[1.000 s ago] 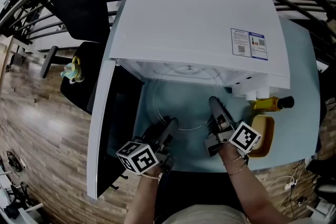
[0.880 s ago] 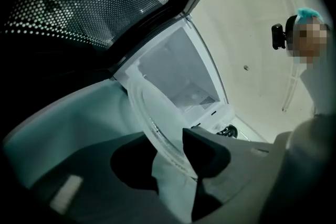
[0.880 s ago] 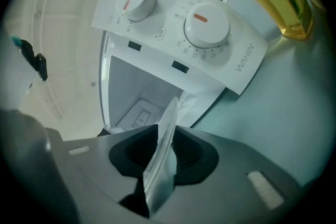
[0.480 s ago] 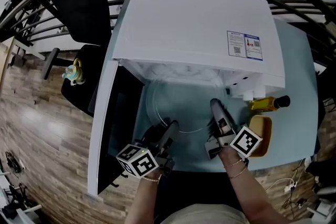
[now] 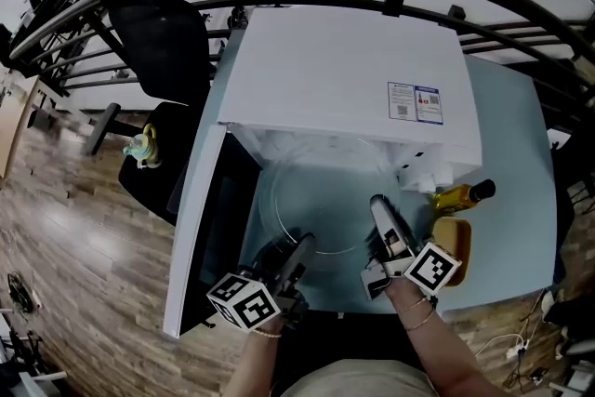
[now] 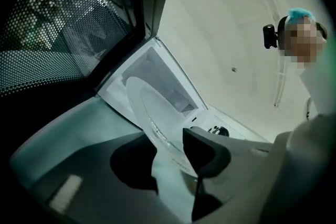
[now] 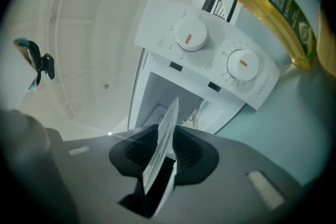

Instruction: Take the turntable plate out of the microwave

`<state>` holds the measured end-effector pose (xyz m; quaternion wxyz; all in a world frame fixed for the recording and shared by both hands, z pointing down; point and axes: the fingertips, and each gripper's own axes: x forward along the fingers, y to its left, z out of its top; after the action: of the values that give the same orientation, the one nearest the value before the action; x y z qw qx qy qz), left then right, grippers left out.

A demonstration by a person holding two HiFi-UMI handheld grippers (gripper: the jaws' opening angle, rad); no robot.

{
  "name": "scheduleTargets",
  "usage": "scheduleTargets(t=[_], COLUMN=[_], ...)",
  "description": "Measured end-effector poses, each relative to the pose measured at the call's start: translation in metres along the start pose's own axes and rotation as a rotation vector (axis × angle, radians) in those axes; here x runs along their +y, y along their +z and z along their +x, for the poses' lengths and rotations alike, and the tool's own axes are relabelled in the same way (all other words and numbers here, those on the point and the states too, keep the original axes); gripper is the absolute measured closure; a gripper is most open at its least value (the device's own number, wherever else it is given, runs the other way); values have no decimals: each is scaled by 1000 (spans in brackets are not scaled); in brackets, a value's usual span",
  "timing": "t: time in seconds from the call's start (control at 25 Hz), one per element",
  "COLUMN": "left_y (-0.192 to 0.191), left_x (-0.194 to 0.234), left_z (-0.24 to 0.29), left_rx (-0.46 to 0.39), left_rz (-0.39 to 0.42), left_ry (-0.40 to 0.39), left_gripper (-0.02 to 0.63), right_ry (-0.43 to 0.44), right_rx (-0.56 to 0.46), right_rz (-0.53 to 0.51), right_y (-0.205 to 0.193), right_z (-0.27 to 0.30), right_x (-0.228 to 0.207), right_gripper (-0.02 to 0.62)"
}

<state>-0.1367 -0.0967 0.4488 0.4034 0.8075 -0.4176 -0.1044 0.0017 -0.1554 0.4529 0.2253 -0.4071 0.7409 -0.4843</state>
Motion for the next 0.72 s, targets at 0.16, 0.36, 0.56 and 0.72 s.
scheduleTargets(t=[0.16,0.36,0.56,0.72], left_y=[5,5,5,6], left_x=[-13,-26,-34,-40], left_z=[-10,-24,-34,-41], left_rx=[-1,-6,-23,-52], left_rz=[13,6,11,16], left_ry=[1,-9,-23,-37], left_gripper=[446,445,445,445], right_ry=[-6,-3,22,38], right_rx=[-3,14,22,9], right_rz=[10,-8,-13,6], right_y=[0,-4,-8,-8], right_z=[-9,-19,-25,-29], right_x=[13,28,37,47], right_gripper=[480,477,477,476])
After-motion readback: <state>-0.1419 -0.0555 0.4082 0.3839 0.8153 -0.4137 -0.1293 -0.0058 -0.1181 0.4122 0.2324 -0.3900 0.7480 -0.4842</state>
